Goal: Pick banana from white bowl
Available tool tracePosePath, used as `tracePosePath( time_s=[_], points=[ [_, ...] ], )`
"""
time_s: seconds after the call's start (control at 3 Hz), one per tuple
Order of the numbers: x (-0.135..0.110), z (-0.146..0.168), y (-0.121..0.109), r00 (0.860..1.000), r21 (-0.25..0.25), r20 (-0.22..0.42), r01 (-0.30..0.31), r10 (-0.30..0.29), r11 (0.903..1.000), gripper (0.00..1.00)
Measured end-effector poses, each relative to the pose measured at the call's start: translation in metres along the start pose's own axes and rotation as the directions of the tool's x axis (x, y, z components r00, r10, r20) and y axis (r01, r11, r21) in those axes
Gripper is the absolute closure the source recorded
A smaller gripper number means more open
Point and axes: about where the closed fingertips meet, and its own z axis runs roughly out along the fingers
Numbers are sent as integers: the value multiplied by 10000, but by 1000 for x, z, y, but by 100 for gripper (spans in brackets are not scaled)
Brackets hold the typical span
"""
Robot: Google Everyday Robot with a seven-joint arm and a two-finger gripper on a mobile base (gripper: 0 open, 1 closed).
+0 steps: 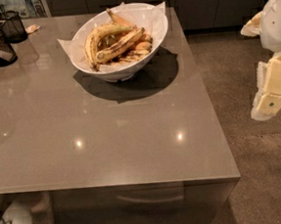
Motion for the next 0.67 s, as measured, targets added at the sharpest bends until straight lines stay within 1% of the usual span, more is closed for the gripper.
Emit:
tracePosePath(
  time_s=[0.33, 0.67],
  points=[
    [0, 0, 0, 10000, 0, 0, 1, -1, 10000, 0],
    [-10, 0, -9, 9999, 28, 7, 169, -169, 9999, 0]
  ],
)
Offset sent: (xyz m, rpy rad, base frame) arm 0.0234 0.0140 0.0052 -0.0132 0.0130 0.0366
